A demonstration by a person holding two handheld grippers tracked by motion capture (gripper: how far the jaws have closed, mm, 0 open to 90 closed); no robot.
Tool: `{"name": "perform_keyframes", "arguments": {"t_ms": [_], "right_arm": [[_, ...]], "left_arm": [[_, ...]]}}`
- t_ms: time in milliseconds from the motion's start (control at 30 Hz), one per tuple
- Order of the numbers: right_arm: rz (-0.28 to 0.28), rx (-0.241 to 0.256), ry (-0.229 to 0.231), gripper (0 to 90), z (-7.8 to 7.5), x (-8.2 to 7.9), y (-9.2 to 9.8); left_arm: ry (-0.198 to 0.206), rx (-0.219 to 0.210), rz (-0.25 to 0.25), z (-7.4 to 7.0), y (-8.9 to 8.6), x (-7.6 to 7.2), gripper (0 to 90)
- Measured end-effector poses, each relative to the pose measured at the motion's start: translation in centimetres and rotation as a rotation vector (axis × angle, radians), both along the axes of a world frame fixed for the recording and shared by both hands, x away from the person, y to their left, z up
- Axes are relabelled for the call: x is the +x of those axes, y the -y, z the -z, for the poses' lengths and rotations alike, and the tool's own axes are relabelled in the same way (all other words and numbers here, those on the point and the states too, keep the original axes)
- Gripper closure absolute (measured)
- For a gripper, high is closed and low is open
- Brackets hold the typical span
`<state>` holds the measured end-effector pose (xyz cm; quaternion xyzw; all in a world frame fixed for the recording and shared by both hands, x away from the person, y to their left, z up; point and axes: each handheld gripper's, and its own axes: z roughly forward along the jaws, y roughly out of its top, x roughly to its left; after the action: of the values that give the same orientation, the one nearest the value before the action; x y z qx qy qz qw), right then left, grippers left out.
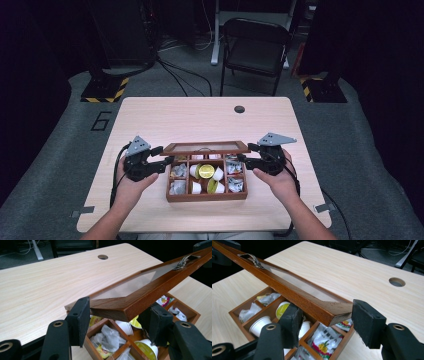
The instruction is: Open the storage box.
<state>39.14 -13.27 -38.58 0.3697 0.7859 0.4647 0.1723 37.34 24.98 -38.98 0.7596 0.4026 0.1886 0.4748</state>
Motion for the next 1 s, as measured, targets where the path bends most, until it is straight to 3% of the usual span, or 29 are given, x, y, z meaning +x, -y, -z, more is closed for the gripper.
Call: {"name": "perform_keyframes", "arguments": {"t_ms": [233,700,1000], "right_arm": [[0.01,0.004,0.023,43.6,-1.3,1.5,-0.2],[0.035,0.036,0.028,43.9,-2.2,3.3,-0.4],[0.039,0.044,0.027,43.5,-2.4,3.9,-0.5]], "left_arm": [[0.022,-0.013,-0.019,-0.6,0.0,1.2,41.3],[-0.001,-0.007,-0.071,2.1,0.5,4.5,42.9],[0.019,-0.017,-0.099,2.7,0.4,5.6,50.1]]}}
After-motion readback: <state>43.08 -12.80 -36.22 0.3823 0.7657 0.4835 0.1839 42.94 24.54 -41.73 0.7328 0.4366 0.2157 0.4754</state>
